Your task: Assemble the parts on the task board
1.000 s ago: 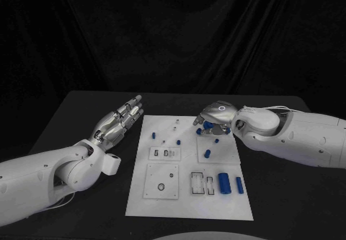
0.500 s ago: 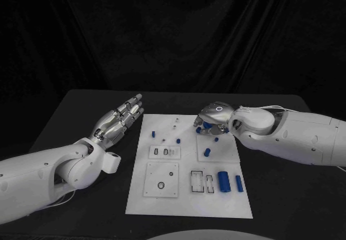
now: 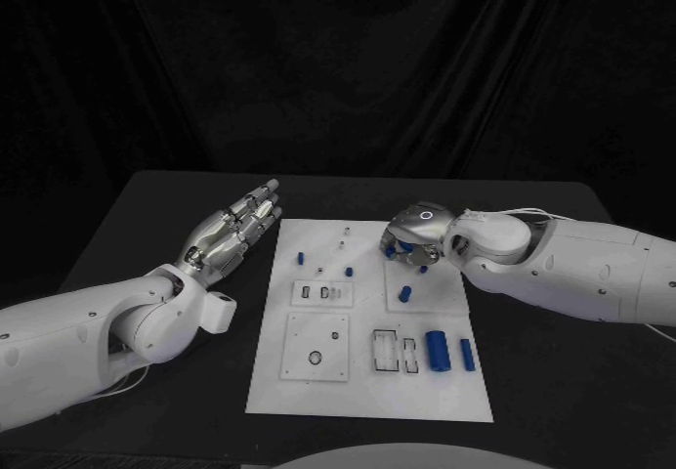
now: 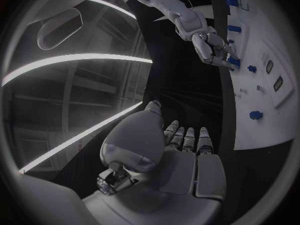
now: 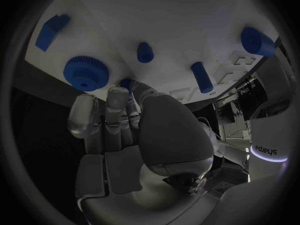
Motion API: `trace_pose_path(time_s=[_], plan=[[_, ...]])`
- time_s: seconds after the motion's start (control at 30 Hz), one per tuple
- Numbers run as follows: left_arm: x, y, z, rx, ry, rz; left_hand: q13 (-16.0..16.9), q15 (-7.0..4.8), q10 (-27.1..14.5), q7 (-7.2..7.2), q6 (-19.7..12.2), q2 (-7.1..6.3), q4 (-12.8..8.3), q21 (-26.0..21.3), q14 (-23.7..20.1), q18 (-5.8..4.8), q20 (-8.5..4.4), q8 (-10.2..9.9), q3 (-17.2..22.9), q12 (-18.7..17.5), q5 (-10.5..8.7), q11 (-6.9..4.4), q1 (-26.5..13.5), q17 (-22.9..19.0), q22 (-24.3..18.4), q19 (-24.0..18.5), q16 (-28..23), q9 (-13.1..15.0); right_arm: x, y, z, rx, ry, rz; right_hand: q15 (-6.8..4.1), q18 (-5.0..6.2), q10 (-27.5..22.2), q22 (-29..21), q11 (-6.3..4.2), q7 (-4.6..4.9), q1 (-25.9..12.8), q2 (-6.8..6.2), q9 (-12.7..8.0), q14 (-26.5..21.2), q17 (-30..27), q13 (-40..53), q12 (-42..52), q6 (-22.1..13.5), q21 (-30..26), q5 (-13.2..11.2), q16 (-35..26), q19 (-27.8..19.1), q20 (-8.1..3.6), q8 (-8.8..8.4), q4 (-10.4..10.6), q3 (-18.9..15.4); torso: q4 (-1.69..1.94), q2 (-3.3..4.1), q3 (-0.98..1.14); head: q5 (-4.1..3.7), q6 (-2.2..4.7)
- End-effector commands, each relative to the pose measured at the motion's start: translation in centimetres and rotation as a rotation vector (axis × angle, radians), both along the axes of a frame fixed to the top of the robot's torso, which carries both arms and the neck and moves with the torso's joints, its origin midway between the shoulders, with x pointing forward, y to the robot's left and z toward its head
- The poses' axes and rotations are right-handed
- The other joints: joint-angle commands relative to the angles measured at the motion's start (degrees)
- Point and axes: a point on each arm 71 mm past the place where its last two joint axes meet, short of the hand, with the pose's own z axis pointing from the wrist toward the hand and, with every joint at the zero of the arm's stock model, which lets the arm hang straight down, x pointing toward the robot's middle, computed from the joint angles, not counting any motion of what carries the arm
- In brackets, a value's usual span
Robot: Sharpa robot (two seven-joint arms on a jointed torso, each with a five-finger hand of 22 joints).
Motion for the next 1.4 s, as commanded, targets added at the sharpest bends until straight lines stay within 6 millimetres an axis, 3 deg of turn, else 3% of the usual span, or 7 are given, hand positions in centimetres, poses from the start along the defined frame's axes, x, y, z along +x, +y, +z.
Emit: trace_pose_path(time_s=[0.03, 0.27, 0.4, 0.73, 0.97, 1.17, 1.4], plan=[[-0.1, -0.1, 0.6, -0.047, -0.059, -0.015, -0.05, 0.41, 0.02, 0.18, 0.29, -0.12, 0.00, -0.19, -0.13, 0.27, 0.52, 0.41, 0.46, -0.38, 0.33, 0.44, 0.70, -0.07, -0.08, -0.08, -0.21, 0.07, -0.1, 0.1, -0.3, 0.010, 0.006, 0.009, -0.45, -1.03, 1.26, 0.32, -0.20, 0.02, 0.81, -0.10, 0.29, -0.04, 0.18, 0.03, 0.03, 1.28, 0.23, 0.08, 0.36, 0.00, -0.54, 0.40, -0.18, 0.85, 0.02, -0.03, 0.01, 0.03, -0.14], [0.0, -0.1, 0.5, -0.046, -0.053, -0.019, -0.05, 0.80, 0.02, 0.50, 0.61, -0.11, -0.14, -0.19, -0.13, 0.47, 1.13, 0.46, 0.79, -0.38, 0.85, 0.77, 1.28, -0.07, -0.08, -0.08, -0.21, 0.11, -0.1, -0.2, 0.0, 0.063, -0.049, 0.023, -0.83, -1.35, 6.15, 2.01, -0.73, 0.04, 2.78, 0.50, 1.11, 0.85, 1.31, 0.07, 0.28, 5.07, 1.32, -1.64, 1.50, 0.89, -0.94, 1.40, -1.94, 3.42, 0.10, -0.07, -0.05, 0.38, -0.39], [0.0, -0.1, 0.5, -0.044, -0.050, -0.021, -0.05, 1.09, 0.02, 0.68, 0.67, -0.18, -0.45, -0.19, -0.13, 0.74, 1.68, 0.46, 1.23, -0.38, 1.91, 0.97, 2.08, -0.07, -0.08, -0.08, -0.21, 0.11, -0.3, -0.3, 0.6, 0.113, -0.075, 0.023, -0.74, -1.54, 8.20, 3.04, -0.55, 0.44, 3.46, 0.41, 1.25, 1.40, 1.97, 0.02, 0.00, 5.83, 2.01, -4.98, 2.09, 1.48, -0.94, 1.14, -2.77, 4.75, 0.10, -0.11, -0.07, 0.79, -0.47], [0.1, -0.3, 0.4, -0.042, -0.043, -0.027, -0.05, 1.38, 0.02, 0.86, 1.04, -0.23, -0.72, -0.19, -0.13, 0.93, 2.17, 0.53, 1.58, -0.38, 2.73, 1.17, 2.66, -0.07, -0.08, -0.08, -0.21, 0.16, 0.6, 1.2, 4.0, 0.214, -0.071, -0.014, 0.00, -1.83, 9.39, 4.26, -0.34, 0.81, 1.80, -0.94, 1.19, 1.86, 3.65, -0.03, -0.21, 6.00, 2.89, -5.98, 3.54, 2.12, -0.45, 0.51, -1.97, 4.69, 0.26, -0.10, -0.17, 1.18, -0.53], [0.3, -0.8, 0.4, -0.044, -0.047, -0.032, -0.05, 1.43, 0.02, 0.91, 1.10, -0.25, -0.74, -0.19, -0.13, 1.00, 2.30, 0.54, 1.65, -0.38, 2.83, 1.22, 2.77, -0.07, -0.08, -0.08, -0.21, 0.17, 1.8, 2.8, 5.0, 0.230, -0.083, -0.014, 0.01, -1.94, 9.37, 5.09, -0.32, 0.60, 0.82, -1.41, 1.18, 2.08, 4.81, -0.05, -0.27, 6.25, 3.45, -7.98, 4.57, 2.50, -0.29, 0.15, -1.12, 4.55, 0.48, 0.00, -0.04, 1.47, -0.57], [0.4, -0.9, 0.3, -0.044, -0.051, -0.030, -0.05, 1.33, 0.02, 0.80, 0.70, -0.30, -0.57, -0.19, -0.13, 1.07, 2.28, 0.45, 1.60, -0.38, 2.72, 1.11, 2.70, -0.07, -0.08, -0.08, -0.21, 0.11, 3.0, 3.9, 5.0, 0.226, -0.097, -0.019, 0.18, -1.94, 8.88, 5.14, -0.19, 0.64, 0.50, -1.72, 1.10, 2.04, 4.82, -0.11, -0.37, 6.06, 3.41, -8.41, 4.67, 2.46, -0.17, -0.18, -0.78, 4.49, 0.69, 0.27, -0.05, 1.69, 0.93], [0.5, -1.0, 0.3, -0.044, -0.052, -0.031, -0.05, 1.20, 0.02, 0.50, 0.15, -0.38, -0.42, -0.19, -0.13, 1.18, 2.27, 0.34, 1.58, -0.38, 2.72, 0.83, 2.70, -0.07, -0.08, -0.08, -0.21, 0.03, 3.9, 4.6, 4.3, 0.206, -0.087, -0.031, 0.53, -1.91, 8.11, 5.07, 0.13, 0.87, 0.16, -2.11, 0.93, 1.82, 4.76, -0.12, -0.39, 5.52, 3.20, -8.50, 4.66, 2.28, 0.13, -0.75, -0.36, 4.50, 0.89, 0.47, -0.04, 1.54, 0.90]])
